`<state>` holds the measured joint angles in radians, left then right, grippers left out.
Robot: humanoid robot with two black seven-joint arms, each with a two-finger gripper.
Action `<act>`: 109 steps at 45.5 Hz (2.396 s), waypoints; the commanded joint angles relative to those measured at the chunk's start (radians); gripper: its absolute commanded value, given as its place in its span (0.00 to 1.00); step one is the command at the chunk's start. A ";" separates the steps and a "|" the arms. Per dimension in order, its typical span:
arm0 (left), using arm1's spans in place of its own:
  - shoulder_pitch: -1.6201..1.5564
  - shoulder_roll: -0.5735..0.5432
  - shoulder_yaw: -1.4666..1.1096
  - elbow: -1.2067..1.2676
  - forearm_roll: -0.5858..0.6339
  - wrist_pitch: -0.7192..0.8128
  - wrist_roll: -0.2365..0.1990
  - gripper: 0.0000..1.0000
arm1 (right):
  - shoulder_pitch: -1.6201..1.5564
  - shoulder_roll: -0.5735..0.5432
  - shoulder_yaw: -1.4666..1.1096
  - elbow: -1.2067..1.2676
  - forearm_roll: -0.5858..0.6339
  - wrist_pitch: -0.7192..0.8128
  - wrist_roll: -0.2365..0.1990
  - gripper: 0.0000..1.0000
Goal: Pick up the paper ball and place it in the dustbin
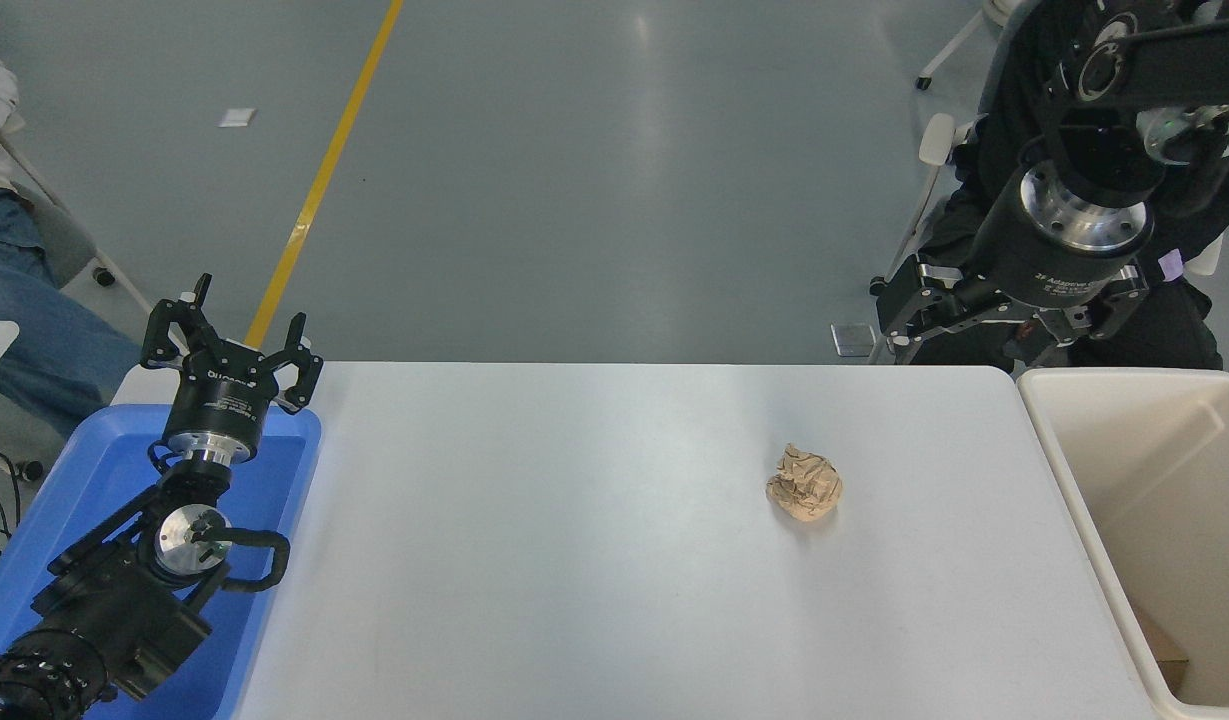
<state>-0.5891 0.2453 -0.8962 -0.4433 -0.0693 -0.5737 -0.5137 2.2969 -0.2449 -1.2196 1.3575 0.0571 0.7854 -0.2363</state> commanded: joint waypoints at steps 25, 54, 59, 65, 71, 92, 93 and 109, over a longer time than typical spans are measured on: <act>0.000 -0.003 -0.001 0.000 -0.001 0.002 -0.002 0.99 | -0.002 0.001 0.008 0.000 0.000 0.000 0.000 1.00; 0.000 -0.003 -0.001 0.000 -0.001 0.002 -0.002 0.99 | -0.007 -0.001 0.003 0.000 0.001 0.000 0.000 1.00; 0.000 -0.003 -0.001 0.000 -0.001 0.002 -0.002 0.99 | -0.007 -0.001 0.005 0.000 0.001 0.000 0.000 1.00; 0.000 -0.003 -0.001 0.000 -0.001 0.002 -0.002 0.99 | -0.005 -0.002 0.006 0.000 0.006 0.000 0.000 1.00; 0.000 -0.003 -0.001 0.000 -0.001 0.002 -0.002 0.99 | -0.030 -0.001 0.005 0.000 0.007 0.000 0.000 1.00; 0.000 -0.003 -0.001 0.000 -0.001 0.002 -0.002 0.99 | -0.217 -0.001 0.086 -0.026 0.006 -0.377 0.002 1.00; 0.000 -0.003 -0.001 0.000 -0.001 0.002 -0.002 0.99 | -0.230 0.001 0.091 -0.026 0.006 -0.402 0.002 1.00; -0.001 -0.003 -0.001 0.000 -0.001 0.002 -0.002 0.99 | -0.491 0.088 0.170 -0.126 -0.065 -0.614 0.000 1.00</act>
<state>-0.5891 0.2423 -0.8974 -0.4434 -0.0707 -0.5721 -0.5155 1.9876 -0.2235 -1.1086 1.3167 0.0478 0.3045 -0.2347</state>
